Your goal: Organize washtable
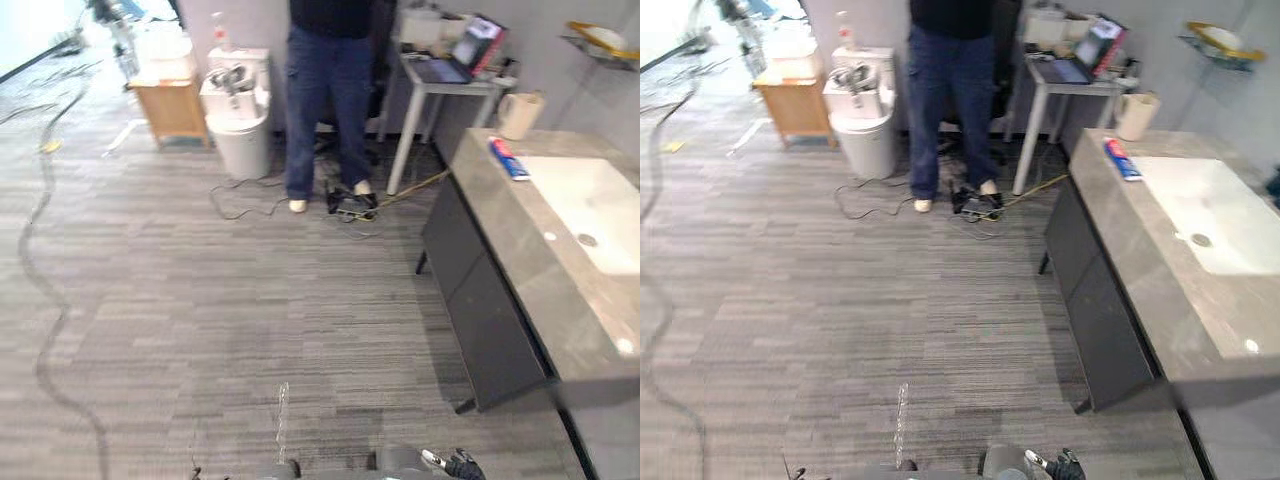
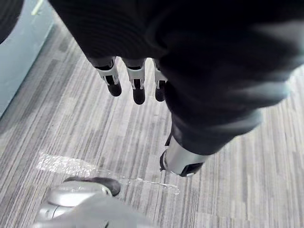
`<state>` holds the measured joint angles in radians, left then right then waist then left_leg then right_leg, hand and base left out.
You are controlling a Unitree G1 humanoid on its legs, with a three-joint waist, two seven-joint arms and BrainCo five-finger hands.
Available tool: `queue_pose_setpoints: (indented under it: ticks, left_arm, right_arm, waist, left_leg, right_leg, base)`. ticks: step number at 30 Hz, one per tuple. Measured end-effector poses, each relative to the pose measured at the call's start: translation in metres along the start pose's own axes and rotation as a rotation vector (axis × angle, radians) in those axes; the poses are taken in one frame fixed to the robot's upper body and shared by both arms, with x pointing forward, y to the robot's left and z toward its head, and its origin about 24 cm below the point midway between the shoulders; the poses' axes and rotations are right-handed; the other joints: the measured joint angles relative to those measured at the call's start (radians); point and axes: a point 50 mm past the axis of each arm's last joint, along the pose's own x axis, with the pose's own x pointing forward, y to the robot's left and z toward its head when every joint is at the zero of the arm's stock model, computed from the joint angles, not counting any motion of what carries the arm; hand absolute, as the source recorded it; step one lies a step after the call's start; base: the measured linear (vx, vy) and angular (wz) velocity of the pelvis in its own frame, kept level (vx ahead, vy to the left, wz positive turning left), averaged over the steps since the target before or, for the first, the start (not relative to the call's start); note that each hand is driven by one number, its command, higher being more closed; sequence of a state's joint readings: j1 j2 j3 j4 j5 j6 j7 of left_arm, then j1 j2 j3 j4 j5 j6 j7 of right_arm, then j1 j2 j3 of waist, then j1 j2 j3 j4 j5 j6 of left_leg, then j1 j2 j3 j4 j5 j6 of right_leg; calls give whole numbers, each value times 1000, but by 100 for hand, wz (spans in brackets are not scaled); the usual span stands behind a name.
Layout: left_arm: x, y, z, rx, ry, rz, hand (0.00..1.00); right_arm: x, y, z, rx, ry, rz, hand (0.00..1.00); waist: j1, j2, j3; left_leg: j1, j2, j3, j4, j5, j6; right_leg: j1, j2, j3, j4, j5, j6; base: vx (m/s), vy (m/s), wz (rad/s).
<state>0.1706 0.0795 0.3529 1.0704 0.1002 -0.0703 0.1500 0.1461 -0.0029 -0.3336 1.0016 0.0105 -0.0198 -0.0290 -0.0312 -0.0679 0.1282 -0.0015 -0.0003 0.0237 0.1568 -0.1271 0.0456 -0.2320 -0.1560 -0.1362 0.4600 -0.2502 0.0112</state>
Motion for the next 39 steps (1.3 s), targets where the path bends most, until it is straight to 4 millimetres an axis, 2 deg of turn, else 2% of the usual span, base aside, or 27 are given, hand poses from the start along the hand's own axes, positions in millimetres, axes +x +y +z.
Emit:
queue_pose_setpoints:
  ticks: [1, 2, 3, 4, 6, 8, 9, 10, 11, 13, 14, 16, 17, 19, 22, 23, 24, 26, 28, 31, 32, 33, 34, 35, 36, 37, 39]
  left_arm:
    - [3, 3, 11, 14, -31, 8, 0]
    - [3, -3, 12, 11, -34, -4, 0]
    - [1, -11, 13, -5, -36, -20, 0]
    - [1, -11, 14, -23, -35, -14, 0]
    - [2, -9, 14, -39, -32, -3, 0]
    - [2, -11, 17, -59, -45, -7, 0]
    - [0, -14, 10, -97, -24, -10, 0]
    - [-1, -13, 9, -120, -20, -7, 0]
    - [0, -9, 11, -178, -25, 16, 0]
    - [-1, -10, 15, -228, -34, 26, 0]
    - [-2, -8, 14, -249, -37, 37, 0]
    - [-2, -5, 15, -260, -48, 47, 0]
    - [-1, -3, 19, -251, -63, 47, 0]
    - [0, -3, 24, -208, -85, 36, 0]
    - [-1, -9, 31, -148, -121, 3, 0]
    - [-2, -15, 33, -117, -132, -21, 0]
    - [-2, -14, 35, -98, -151, -27, 0]
    - [2, -11, 52, -88, -195, -18, 0]
    - [2, -16, 59, -87, -210, -35, 0]
    - [2, -16, 56, -54, -204, -44, 0]
    - [3, -15, 51, -27, -183, -46, 0]
    - [3, -16, 46, -2, -167, -54, 0]
    - [3, -16, 43, 2, -158, -56, 0]
    - [2, -17, 41, 1, -150, -58, 0]
    - [2, -17, 40, 2, -142, -60, 0]
    - [1, -22, 35, -10, -121, -70, 0]
    - [1, -25, 31, -38, -97, -71, 0]
  right_arm:
    - [-3, 5, -10, 26, 18, 2, 0]
    - [-3, -1, -9, 42, 13, -17, 0]
    - [-2, -9, -3, 37, -8, -34, 0]
    - [-2, -8, -1, 40, -12, -32, 0]
    - [-4, -11, -8, 51, 3, -41, 0]
    - [-6, -11, -14, 91, 21, -50, 0]
    - [-7, -17, -17, 116, 24, -62, 0]
    - [-8, -17, -17, 124, 25, -64, 0]
    - [-9, -20, -21, 126, 31, -68, 0]
    - [-11, -23, -24, 123, 35, -76, 0]
    - [-11, -23, -26, 121, 40, -76, 0]
    - [-10, -20, -24, 115, 38, -69, 0]
    - [-10, -19, -25, 113, 45, -67, 0]
    - [-9, -15, -26, 95, 59, -59, 0]
    - [-8, -14, -21, 16, 40, -40, 0]
    - [-8, -19, -18, 7, 28, -49, 0]
    - [-8, -20, -19, -2, 37, -52, 0]
    - [-7, -1, -17, 6, 30, -3, 0]
    - [-6, 2, -16, 22, 28, 4, 0]
    - [-6, 0, -24, 74, 65, -15, 0]
    - [-6, -2, -27, 89, 79, -21, 0]
    - [-7, -6, -29, 102, 89, -33, 0]
    - [-7, -6, -29, 106, 87, -29, 0]
    - [-7, -6, -28, 104, 81, -21, 0]
    - [-7, -6, -27, 104, 77, -20, 0]
    - [-8, -7, -26, 109, 57, -23, 0]
    - [-8, -7, -25, 108, 50, -25, 0]
  waist:
    - [-17, -44, -3]
    - [-11, -29, 4]
    - [-5, 19, 12]
    - [-1, 33, 29]
    - [-6, 22, 6]
    - [-11, 22, -13]
    - [-9, 50, -32]
    - [-14, 53, -34]
    - [-17, 62, -40]
    - [-10, 68, -43]
    - [-1, 66, -46]
    - [7, 54, -42]
    - [19, 45, -42]
    - [37, 18, -39]
    - [48, 19, -30]
    - [46, 47, -31]
    - [54, 57, -33]
    - [38, 2, -44]
    - [45, -14, -52]
    - [44, -42, -61]
    - [33, -34, -54]
    - [10, -28, -52]
    - [4, -25, -52]
    - [-6, -23, -50]
    - [-8, -23, -49]
    - [-13, -15, -48]
    - [-18, -14, -47]
  left_leg:
    - [-58, -29, 9, 202, -55, 0]
    - [-77, -7, 24, 295, -105, -9]
    - [-65, 42, 34, 321, -212, -35]
    - [-47, 50, 40, 329, -230, -37]
    - [-19, 63, 39, 291, -238, -48]
    - [6, 102, 40, 260, -255, -85]
    - [18, 150, 45, 293, -263, -110]
    - [-1, 170, 34, 358, -263, -111]
    - [-90, 216, -16, 603, -228, -125]
    - [-171, 258, -57, 827, -97, -167]
    - [-220, 304, -33, 957, 7, -161]
    - [-283, 339, 28, 1079, -30, -107]
    - [-322, 329, 58, 1088, -63, -91]
    - [-370, 303, 106, 1006, -119, -90]
    - [-434, 290, 172, 710, -126, -93]
    - [-426, 270, 168, 460, -63, -82]
    - [-416, 234, 152, 405, 57, -42]
    - [-427, 173, 176, 406, 3, -41]
    - [-414, 145, 189, 401, -13, -24]
    - [-313, 90, 247, 383, -82, 1]
    - [-245, 63, 265, 337, -100, 13]
    - [-180, 54, 261, 302, -113, 16]
    - [-146, 54, 262, 285, -118, 15]
    - [-66, 55, 268, 234, -124, 17]
    - [-27, 59, 274, 206, -127, 15]
    - [59, 80, 295, 148, -140, -2]
    - [111, 94, 319, 126, -137, -5]
  right_leg:
    - [-4, -44, -32, -44, 52, 47]
    - [-2, -36, -56, -23, 52, 47]
    - [2, -23, -83, 27, 52, 49]
    - [0, -20, -79, 67, 48, 44]
    - [2, -9, -81, 79, 22, 13]
    - [21, 38, -91, 49, 7, -5]
    - [49, 101, -92, 23, -13, -25]
    - [65, 120, -94, 17, -20, -28]
    - [116, 163, -103, 5, -38, -43]
    - [168, 206, -97, -19, -52, -61]
    - [227, 230, -71, -56, -58, -73]
    - [306, 249, -18, -119, -64, -82]
    - [345, 238, 19, -157, -64, -82]
    - [405, 201, 74, -201, -62, -79]
    - [489, 143, 116, -253, -63, -65]
    - [510, 139, 125, -252, -71, -51]
    - [525, 113, 164, -243, -109, -15]
    - [494, 70, 231, -210, -85, -29]
    - [459, 51, 278, -141, -48, -15]
    - [343, -1, 301, 185, 65, 82]
    - [264, -24, 298, 365, 205, 199]
    - [195, -23, 274, 523, 243, 215]
    - [158, -22, 248, 589, 227, 187]
    - [85, -22, 177, 673, 174, 101]
    - [54, -18, 141, 688, 146, 63]
    - [-38, -2, 52, 645, 58, 35]
    - [-72, -1, -17, 517, 19, 21]
  base:
    - [171, -80, 142]
    - [222, -85, 134]
    - [134, -85, 42]
    - [154, -101, 9]
    - [175, -123, -16]
    - [329, -191, -25]
    - [384, -197, -30]
    - [581, -265, -34]
    - [454, -162, -24]
    - [390, -120, -39]
    - [351, -67, -52]
    - [477, -53, -63]
    - [452, -4, -69]
    - [416, 119, -80]
    - [445, 250, -56]
    - [507, 403, -43]
    - [423, 348, -25]
    - [424, 315, 14]
    - [405, 284, 14]
    - [444, 263, -22]
    - [369, 177, -13]
    - [355, 154, -5]
    - [381, 116, -13]
    - [314, 71, -24]
    - [446, 38, -39]
    - [338, -10, -24]
    - [368, -59, -23]
